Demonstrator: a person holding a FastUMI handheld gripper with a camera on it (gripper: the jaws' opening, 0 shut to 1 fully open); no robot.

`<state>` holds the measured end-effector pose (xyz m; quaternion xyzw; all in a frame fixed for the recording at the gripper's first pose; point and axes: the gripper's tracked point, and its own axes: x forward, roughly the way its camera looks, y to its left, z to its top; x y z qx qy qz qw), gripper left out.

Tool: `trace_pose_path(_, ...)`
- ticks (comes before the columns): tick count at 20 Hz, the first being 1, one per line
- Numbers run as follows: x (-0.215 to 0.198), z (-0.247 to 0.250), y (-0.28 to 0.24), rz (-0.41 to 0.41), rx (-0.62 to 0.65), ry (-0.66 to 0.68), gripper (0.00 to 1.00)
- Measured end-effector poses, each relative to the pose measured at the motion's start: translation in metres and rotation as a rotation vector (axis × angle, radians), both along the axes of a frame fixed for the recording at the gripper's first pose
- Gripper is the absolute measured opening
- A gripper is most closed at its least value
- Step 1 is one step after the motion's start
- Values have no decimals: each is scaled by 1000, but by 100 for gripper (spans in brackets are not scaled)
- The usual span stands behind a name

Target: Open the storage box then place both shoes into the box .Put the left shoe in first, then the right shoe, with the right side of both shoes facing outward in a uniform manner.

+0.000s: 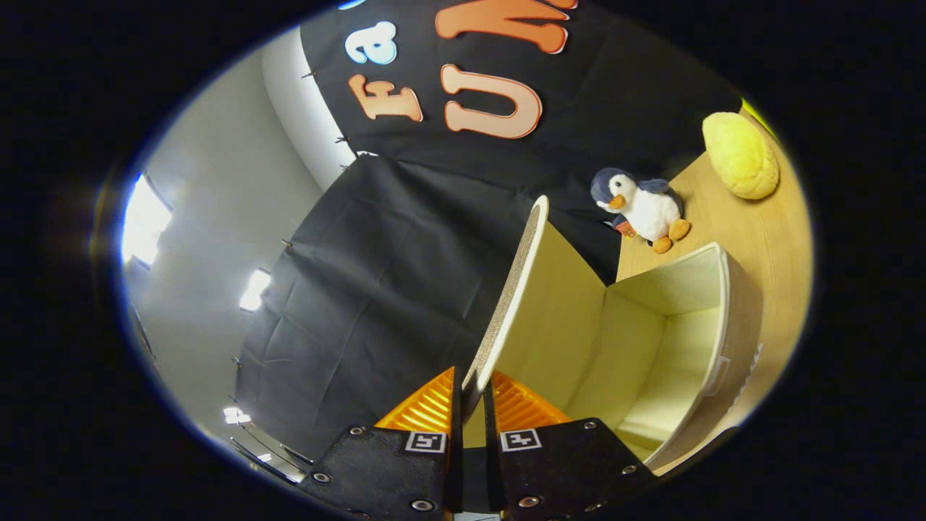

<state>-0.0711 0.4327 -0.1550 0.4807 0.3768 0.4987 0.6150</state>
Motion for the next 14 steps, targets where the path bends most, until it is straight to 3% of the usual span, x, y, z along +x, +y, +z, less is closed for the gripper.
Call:
trace_pose_path(8,-4,26,84,68,-93,-43,13)
trace_pose_path(14,-18,15,143,112,-199,-1,13)
